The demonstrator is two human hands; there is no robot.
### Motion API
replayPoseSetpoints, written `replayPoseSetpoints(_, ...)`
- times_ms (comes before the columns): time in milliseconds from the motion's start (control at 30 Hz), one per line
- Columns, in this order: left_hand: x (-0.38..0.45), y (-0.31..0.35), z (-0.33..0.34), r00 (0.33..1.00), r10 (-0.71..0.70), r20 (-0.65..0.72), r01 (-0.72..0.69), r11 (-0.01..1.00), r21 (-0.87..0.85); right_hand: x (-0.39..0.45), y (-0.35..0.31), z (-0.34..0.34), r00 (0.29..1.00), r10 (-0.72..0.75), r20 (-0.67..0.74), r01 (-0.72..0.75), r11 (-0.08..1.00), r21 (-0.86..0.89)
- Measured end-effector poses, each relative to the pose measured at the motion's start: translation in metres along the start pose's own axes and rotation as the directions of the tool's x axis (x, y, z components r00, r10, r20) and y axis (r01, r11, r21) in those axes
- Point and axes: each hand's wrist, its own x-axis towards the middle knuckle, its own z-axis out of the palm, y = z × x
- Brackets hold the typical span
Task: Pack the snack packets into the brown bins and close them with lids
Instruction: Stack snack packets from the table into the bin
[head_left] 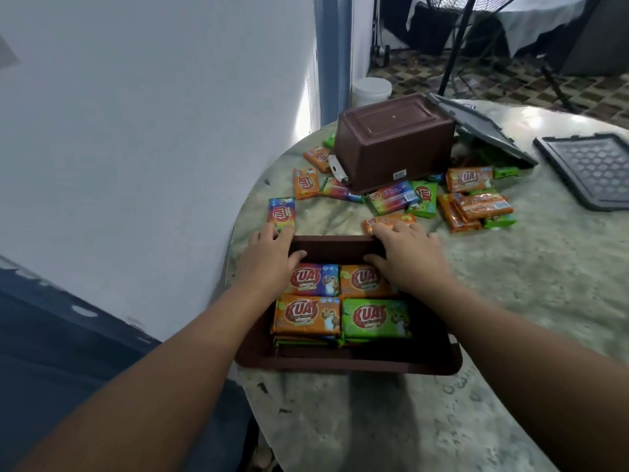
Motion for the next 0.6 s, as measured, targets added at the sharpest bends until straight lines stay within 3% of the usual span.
replayPoseSetpoints(333, -0.003, 0.003, -0.004, 0.999, -0.031, 0.009, 0.031, 0.999, 0.016, -0.005, -0.004, -0.005, 0.998, 0.054, 0.038, -0.055, 0.998, 0.034)
replayPoseSetpoints(500, 0.026, 0.023, -0.025, 0.975, -0.116, 0.187, 0.137, 0.985, -0.102, 0.012, -0.002, -0.023, 0.983, 0.086, 0.162, -0.122, 0.966, 0.227)
replayPoseSetpoints(600, 0.056, 0.029, -0.028, 0.928, -0.239, 0.284, 0.314, 0.914, -0.257, 0.04, 0.002, -0.033, 0.959, 0.115, 0.257, -0.179, 0.953, 0.243)
